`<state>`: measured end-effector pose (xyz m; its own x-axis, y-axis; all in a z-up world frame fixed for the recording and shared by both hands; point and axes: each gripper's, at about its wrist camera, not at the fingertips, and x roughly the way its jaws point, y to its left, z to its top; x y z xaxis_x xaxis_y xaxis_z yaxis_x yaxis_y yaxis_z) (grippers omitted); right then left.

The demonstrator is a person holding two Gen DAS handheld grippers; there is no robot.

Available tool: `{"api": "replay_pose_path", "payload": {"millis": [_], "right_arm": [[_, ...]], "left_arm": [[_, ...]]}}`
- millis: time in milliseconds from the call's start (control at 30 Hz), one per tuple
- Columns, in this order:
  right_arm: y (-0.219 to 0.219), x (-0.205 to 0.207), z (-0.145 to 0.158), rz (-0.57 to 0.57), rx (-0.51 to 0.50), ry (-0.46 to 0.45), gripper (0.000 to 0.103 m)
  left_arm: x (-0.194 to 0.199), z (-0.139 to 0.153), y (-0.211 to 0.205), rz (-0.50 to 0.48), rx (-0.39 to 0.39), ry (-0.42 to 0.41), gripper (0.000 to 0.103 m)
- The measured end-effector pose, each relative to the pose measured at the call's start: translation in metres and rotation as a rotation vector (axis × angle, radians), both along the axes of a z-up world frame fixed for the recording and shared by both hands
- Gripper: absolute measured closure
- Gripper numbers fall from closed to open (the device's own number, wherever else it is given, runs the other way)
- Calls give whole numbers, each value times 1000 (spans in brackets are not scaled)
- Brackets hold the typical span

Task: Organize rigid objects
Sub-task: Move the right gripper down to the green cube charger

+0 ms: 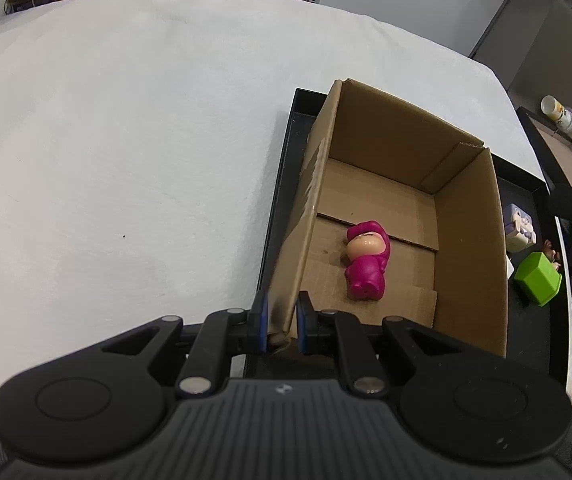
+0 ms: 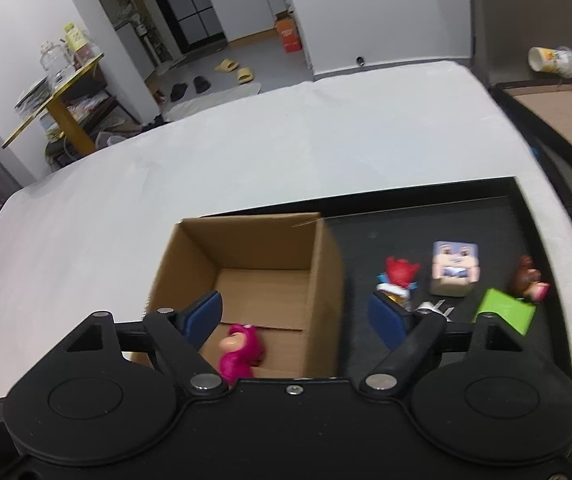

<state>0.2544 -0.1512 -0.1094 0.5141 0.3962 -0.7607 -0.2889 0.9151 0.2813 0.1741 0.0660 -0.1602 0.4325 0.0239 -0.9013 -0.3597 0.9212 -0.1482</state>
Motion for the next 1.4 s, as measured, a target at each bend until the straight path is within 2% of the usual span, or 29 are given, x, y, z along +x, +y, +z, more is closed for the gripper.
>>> {"api": "replay_pose_path", "payload": {"millis": [233, 433, 767, 1100, 1400], "right_arm": [[-38, 1, 1, -54, 8, -5, 18], [-74, 8, -3, -118, 55, 44, 18], [-115, 17, -13, -202, 37, 77, 18], [-133, 37, -41, -248, -2, 165, 19], [-118, 53, -63, -294, -53, 201, 19]], "left_arm": [[-2, 3, -4, -2, 30, 1, 90], [-3, 4, -7, -9, 44, 3, 91], [-3, 5, -12, -10, 61, 5, 92], [-4, 6, -12, -5, 55, 2, 92], [-3, 6, -16, -14, 86, 4, 93]]}}
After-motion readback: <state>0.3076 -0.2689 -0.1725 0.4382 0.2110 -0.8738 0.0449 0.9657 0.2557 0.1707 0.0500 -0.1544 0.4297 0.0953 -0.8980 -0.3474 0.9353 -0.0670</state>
